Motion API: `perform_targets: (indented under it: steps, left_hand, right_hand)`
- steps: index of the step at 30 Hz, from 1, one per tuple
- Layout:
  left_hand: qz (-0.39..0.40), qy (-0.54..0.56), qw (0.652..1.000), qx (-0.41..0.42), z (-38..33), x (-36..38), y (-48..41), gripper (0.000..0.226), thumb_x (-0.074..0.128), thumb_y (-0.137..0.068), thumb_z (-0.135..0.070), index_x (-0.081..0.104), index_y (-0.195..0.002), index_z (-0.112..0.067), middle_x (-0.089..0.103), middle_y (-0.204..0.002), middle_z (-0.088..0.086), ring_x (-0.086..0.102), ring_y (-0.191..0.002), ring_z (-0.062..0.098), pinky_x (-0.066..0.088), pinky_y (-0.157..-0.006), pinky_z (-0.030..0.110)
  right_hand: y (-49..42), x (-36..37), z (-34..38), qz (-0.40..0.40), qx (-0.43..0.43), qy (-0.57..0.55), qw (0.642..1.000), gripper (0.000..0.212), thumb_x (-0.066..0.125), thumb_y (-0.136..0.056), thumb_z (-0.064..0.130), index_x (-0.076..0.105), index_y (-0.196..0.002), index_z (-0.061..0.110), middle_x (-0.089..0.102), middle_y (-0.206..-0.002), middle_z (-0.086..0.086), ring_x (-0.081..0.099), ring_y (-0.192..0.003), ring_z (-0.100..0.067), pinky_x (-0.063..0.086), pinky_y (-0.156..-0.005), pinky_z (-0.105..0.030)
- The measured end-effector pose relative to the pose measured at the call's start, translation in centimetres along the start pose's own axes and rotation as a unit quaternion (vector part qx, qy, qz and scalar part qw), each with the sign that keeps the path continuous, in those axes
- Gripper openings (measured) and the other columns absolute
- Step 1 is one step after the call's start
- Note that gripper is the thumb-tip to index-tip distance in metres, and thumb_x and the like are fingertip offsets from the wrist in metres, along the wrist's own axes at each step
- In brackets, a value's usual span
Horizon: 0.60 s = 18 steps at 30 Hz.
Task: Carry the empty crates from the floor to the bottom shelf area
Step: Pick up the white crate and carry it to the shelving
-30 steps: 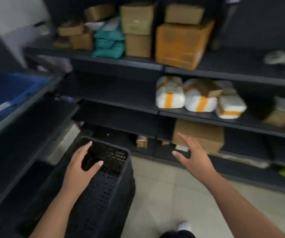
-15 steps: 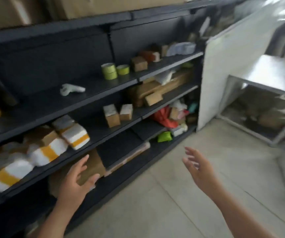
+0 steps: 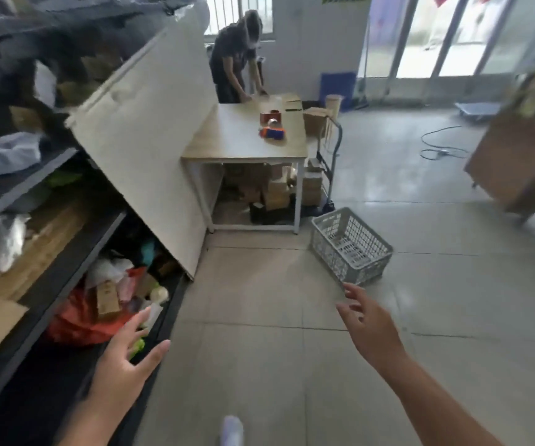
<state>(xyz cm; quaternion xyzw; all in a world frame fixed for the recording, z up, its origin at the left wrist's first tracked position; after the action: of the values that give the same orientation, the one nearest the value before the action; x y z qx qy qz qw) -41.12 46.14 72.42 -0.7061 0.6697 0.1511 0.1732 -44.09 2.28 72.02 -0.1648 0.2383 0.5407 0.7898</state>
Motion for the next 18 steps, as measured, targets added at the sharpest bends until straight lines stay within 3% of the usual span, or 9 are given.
perform_targets:
  steps: [4, 10, 18]
  left_hand:
    - [0.08, -0.003, 0.995, 0.057, -1.5, 6.4, -12.6, 0.06, 0.081, -0.075, -0.053, 0.052, -0.127, -0.063, 0.055, -0.138, -0.013, 0.054, -0.117, 0.0, 0.046, -0.096, 0.038]
    - [0.194, -0.026, 0.973, 0.123, -5.6, 13.8, -28.7, 0.065, 0.076, -0.074, -0.055, 0.047, -0.131, -0.057, 0.053, -0.141, -0.01, 0.056, -0.116, 0.006, 0.045, -0.095, 0.035]
    - [0.288, -0.077, 0.939, 0.171, -10.6, 26.6, -43.1, 0.081, 0.069, -0.073, -0.058, 0.045, -0.147, -0.035, 0.049, -0.145, -0.008, 0.054, -0.119, 0.009, 0.045, -0.096, 0.036]
  right_hand:
    - [-5.3, -1.9, -2.4, -0.086, 0.057, 0.015, 0.995, 0.044, 0.06, -0.089, 0.034, 0.053, -0.132, 0.024, 0.062, -0.118, 0.002, 0.063, -0.096, -0.016, 0.052, -0.082, -0.038]
    - [-11.7, -2.5, -3.8, -0.172, 0.149, 0.021, 0.973, 0.047, 0.063, -0.088, 0.026, 0.051, -0.133, 0.021, 0.06, -0.118, -0.004, 0.062, -0.093, -0.02, 0.049, -0.081, -0.037]
    - [-22.9, -3.7, -8.5, -0.219, 0.215, 0.017, 0.952, 0.049, 0.061, -0.09, 0.028, 0.047, -0.136, 0.021, 0.058, -0.122, -0.006, 0.061, -0.097, -0.019, 0.047, -0.078, -0.033]
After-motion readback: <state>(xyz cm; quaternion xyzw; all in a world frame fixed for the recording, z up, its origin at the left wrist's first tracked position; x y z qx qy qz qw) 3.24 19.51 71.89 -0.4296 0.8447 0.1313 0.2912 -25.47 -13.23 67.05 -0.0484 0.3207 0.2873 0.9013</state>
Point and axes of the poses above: each hand's wrist, its own y-axis away from the middle knuckle, its own x-axis out of the palm, z = x × y, the point moved 6 cm from there along -y, towards the middle knuckle
